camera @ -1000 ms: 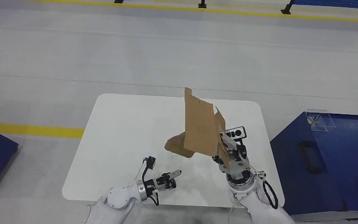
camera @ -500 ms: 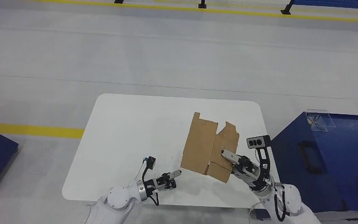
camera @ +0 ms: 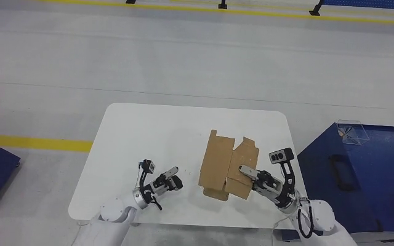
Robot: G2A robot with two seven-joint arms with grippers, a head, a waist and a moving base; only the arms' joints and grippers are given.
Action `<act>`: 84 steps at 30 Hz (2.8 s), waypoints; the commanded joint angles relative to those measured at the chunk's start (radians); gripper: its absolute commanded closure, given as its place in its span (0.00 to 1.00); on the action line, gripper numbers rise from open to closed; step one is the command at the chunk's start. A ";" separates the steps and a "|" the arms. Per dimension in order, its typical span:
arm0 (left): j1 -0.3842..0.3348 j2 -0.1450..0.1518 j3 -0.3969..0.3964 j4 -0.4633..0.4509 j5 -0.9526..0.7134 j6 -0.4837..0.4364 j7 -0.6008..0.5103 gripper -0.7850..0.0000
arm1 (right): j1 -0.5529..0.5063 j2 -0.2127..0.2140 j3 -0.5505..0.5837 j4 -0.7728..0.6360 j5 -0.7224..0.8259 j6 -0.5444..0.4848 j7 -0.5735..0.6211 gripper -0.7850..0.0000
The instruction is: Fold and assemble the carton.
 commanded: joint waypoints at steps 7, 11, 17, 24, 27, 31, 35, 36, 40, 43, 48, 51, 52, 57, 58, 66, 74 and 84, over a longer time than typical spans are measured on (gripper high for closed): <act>0.047 0.035 -0.077 -0.153 -0.080 0.068 -0.272 0.00 | 0.038 0.000 -0.043 0.109 -0.118 0.026 0.130 1.00; 0.057 0.036 -0.046 -0.213 -0.057 0.105 -0.301 0.00 | 0.070 -0.007 -0.093 0.145 -0.124 0.015 0.196 1.00; 0.068 0.032 0.008 -0.269 -0.041 0.150 -0.295 0.30 | 0.105 -0.022 -0.160 0.191 -0.099 -0.001 0.233 1.00; 0.072 0.032 0.033 -0.273 -0.040 0.165 -0.296 1.00 | 0.127 -0.031 -0.191 0.213 -0.096 -0.002 0.241 1.00; 0.073 0.032 0.038 -0.271 -0.055 0.160 -0.304 1.00 | 0.129 -0.033 -0.196 0.217 -0.098 0.007 0.243 1.00; 0.075 0.034 0.038 -0.268 -0.071 0.160 -0.326 1.00 | 0.129 -0.034 -0.198 0.213 -0.106 0.015 0.239 1.00; 0.075 0.034 0.038 -0.268 -0.071 0.160 -0.326 1.00 | 0.129 -0.034 -0.198 0.213 -0.106 0.015 0.239 0.00; 0.075 0.034 0.038 -0.268 -0.071 0.160 -0.326 1.00 | 0.129 -0.034 -0.198 0.213 -0.106 0.015 0.239 0.00; 0.079 0.037 0.030 -0.284 -0.041 0.161 -0.298 1.00 | 0.129 -0.034 -0.198 0.213 -0.106 0.015 0.239 0.00; 0.137 0.044 -0.005 -0.360 0.051 0.083 -0.155 1.00 | 0.129 -0.034 -0.179 0.194 -0.201 -0.064 0.159 0.00; 0.223 0.024 0.022 -0.437 0.013 -0.023 0.137 1.00 | 0.094 -0.035 -0.117 0.169 -0.265 -0.330 0.069 0.00; 0.223 0.001 0.087 -0.413 0.017 -0.121 0.264 1.00 | 0.066 -0.033 -0.071 0.155 -0.319 -0.485 0.032 0.00; 0.216 -0.008 0.115 -0.407 -0.027 -0.142 0.275 1.00 | 0.059 -0.033 -0.056 0.153 -0.357 -0.532 0.016 0.00; 0.152 -0.041 0.215 -0.316 -0.337 -0.121 0.164 1.00 | 0.020 -0.038 -0.033 0.138 -0.486 -0.609 -0.098 0.00; 0.138 -0.046 0.226 -0.300 -0.405 -0.099 0.122 1.00 | 0.017 -0.038 -0.034 0.136 -0.498 -0.606 -0.107 0.00; 0.070 -0.074 0.256 -0.175 -0.681 0.086 -0.097 1.00 | 0.007 -0.044 -0.058 0.119 -0.597 -0.604 -0.167 0.00; 0.056 -0.093 0.279 -0.131 -0.717 0.153 -0.163 1.00 | 0.024 -0.053 -0.109 0.135 -0.629 -0.581 -0.220 0.00; 0.058 -0.105 0.264 -0.105 -0.725 0.200 -0.178 1.00 | 0.038 -0.055 -0.162 0.142 -0.612 -0.554 -0.214 1.00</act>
